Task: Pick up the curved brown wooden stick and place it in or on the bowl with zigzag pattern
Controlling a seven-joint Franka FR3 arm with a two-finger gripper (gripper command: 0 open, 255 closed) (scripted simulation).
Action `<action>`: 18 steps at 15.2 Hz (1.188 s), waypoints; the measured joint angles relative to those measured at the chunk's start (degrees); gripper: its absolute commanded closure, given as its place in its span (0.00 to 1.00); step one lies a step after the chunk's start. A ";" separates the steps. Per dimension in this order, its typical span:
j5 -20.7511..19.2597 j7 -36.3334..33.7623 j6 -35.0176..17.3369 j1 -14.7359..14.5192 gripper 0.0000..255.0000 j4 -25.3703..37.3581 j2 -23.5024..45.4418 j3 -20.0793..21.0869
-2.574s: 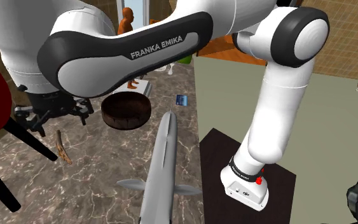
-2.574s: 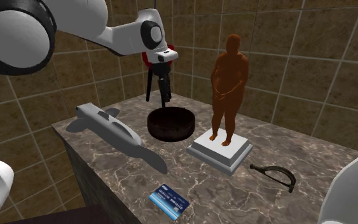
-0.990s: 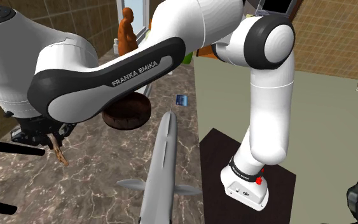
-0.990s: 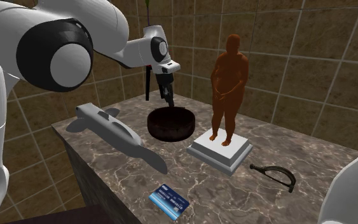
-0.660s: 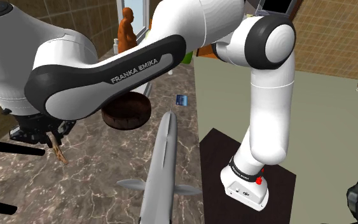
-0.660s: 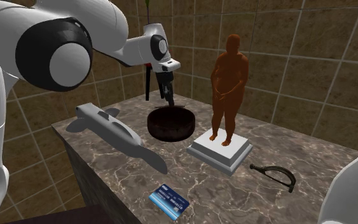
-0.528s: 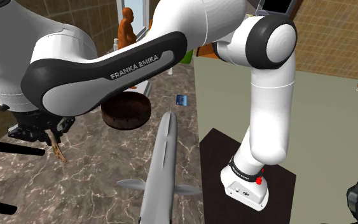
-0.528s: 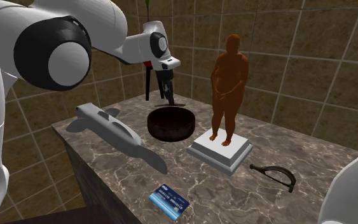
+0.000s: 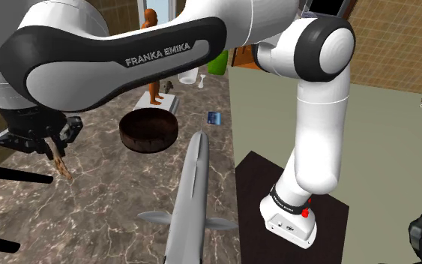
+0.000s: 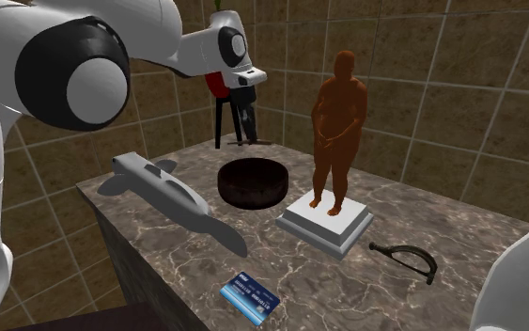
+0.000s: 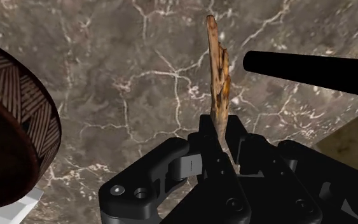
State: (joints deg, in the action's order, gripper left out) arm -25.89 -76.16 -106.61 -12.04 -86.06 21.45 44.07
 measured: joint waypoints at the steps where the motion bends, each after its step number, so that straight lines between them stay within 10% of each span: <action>1: 0.13 0.20 0.58 -0.02 1.00 0.54 -0.10 0.05; 18: 0.35 3.04 12.85 -2.65 1.00 13.86 0.45 0.39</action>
State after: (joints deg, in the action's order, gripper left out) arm -25.54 -73.12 -93.76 -14.69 -72.20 21.90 44.46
